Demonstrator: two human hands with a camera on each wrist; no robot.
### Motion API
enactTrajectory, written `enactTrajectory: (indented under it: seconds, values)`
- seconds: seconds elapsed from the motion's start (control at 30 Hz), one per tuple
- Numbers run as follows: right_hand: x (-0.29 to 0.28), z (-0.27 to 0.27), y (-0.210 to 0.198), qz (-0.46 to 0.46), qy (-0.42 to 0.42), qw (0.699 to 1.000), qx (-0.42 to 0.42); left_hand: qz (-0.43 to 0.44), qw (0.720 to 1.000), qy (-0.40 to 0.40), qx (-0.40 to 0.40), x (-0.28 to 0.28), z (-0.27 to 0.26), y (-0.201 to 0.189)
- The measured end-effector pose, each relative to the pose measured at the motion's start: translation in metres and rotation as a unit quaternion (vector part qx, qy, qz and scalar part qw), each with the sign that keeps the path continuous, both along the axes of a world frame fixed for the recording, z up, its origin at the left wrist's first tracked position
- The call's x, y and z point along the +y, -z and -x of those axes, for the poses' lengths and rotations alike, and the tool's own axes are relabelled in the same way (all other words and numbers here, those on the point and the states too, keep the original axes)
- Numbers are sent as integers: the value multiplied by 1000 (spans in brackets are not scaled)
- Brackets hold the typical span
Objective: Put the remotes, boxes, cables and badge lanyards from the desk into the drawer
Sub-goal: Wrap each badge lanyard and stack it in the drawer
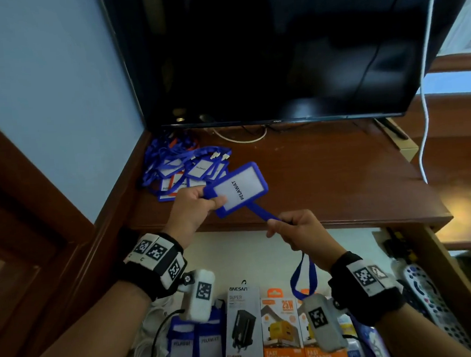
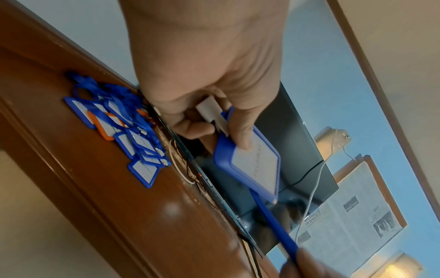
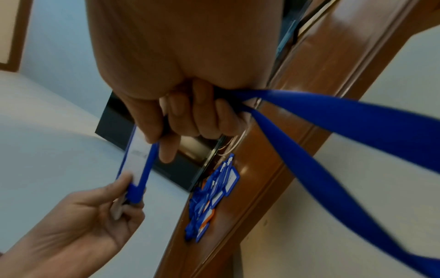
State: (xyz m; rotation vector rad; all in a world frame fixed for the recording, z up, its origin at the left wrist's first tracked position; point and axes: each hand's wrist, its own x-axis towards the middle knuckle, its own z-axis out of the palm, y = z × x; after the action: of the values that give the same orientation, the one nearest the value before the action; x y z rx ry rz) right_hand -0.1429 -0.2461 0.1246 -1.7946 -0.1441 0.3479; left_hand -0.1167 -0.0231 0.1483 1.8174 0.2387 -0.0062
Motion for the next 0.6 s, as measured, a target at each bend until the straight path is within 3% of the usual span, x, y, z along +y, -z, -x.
enactTrajectory:
  seconds: [0.17,0.4,0.6]
  values:
    - [15,-1,-18,10,-61,998,-31,-88,996,-1,-10,-14,-3,8]
    - [20,-18,-33,61,-49,993,-85,-248,952,178,4,-25,7,13]
    - [13,-33,-31,152,-48,982,-99,-261,921,285,48,-21,12,2]
